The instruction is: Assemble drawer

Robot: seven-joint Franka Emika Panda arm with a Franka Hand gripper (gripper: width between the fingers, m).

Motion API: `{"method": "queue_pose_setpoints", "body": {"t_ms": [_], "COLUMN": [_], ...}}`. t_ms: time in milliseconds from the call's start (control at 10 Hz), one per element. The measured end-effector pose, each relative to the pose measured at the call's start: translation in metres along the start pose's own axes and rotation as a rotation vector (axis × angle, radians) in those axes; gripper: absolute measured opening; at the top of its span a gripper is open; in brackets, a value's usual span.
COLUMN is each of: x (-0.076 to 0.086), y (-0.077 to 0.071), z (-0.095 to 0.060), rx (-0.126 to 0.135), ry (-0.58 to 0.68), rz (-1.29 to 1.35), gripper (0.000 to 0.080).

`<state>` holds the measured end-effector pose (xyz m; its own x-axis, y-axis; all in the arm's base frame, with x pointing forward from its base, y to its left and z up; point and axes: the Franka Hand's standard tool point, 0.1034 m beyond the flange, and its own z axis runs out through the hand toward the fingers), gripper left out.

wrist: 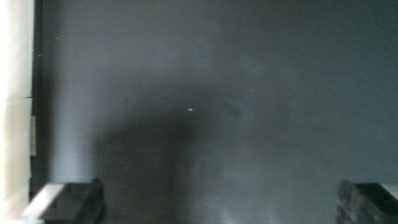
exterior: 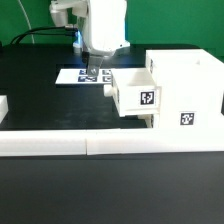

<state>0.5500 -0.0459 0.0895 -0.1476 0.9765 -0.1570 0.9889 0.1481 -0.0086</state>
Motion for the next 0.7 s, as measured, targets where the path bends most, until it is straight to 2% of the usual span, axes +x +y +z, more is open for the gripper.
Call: {"method": "queue_pose_setpoints", "body": {"t_ms": [100,400,600,700], "x": [-0.004,-0.014,-0.010,-0.003], "y": [-0.001,0.004,0.006,0.008], "z": [0.010,0.023,0.029,0.028], "rx": [-0.003,0.028,0.040,0.041], "ry": [0.044,0.178,0.238,0.243], "rz": [-0.059,-0.046,-0.018,-0.011], "gripper": [0.0649,0.0649,0.0649,0.0649]}}
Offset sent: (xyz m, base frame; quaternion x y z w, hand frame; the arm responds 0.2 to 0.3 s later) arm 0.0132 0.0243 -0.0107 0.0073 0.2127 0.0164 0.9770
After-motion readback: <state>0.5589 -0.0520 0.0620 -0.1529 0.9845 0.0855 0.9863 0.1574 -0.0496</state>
